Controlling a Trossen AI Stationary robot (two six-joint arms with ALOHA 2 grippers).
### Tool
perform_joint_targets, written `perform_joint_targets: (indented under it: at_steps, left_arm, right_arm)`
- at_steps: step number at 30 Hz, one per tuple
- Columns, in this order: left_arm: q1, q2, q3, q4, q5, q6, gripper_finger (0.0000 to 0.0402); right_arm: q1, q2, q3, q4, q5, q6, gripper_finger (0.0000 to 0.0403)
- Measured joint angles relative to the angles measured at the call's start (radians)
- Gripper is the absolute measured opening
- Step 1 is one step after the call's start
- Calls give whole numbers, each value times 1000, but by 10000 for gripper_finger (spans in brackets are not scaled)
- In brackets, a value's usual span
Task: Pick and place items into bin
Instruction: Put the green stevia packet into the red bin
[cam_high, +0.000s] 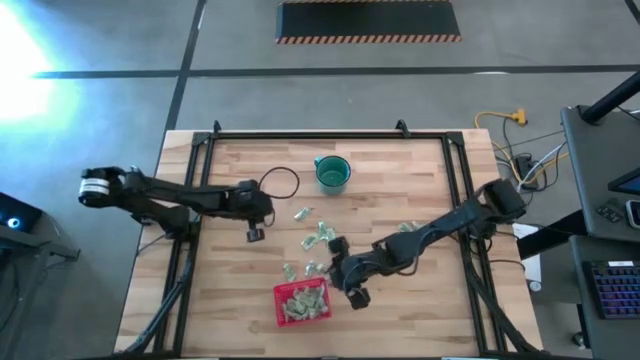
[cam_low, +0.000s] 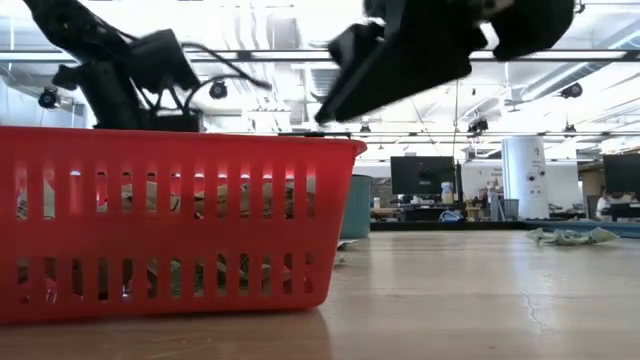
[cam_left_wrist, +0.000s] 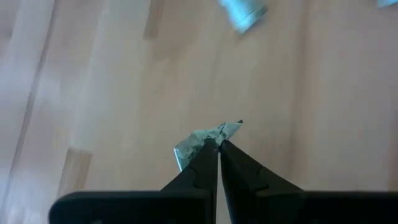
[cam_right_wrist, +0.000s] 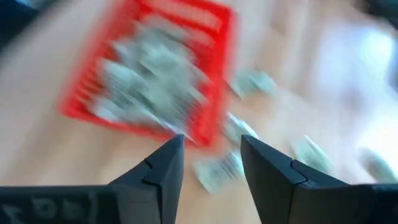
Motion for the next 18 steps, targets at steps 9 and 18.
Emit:
perform_joint_targets:
  at_steps: [9, 18]
  left_arm:
    - [-159, -170, 0, 75, 78, 3, 0]
    - [-383, -239, -9, 289, 229, 93, 0]
  right_arm:
    - [10, -62, -64, -325, 232, 239, 127]
    - [-2, -102, -198, -359, 260, 295, 111]
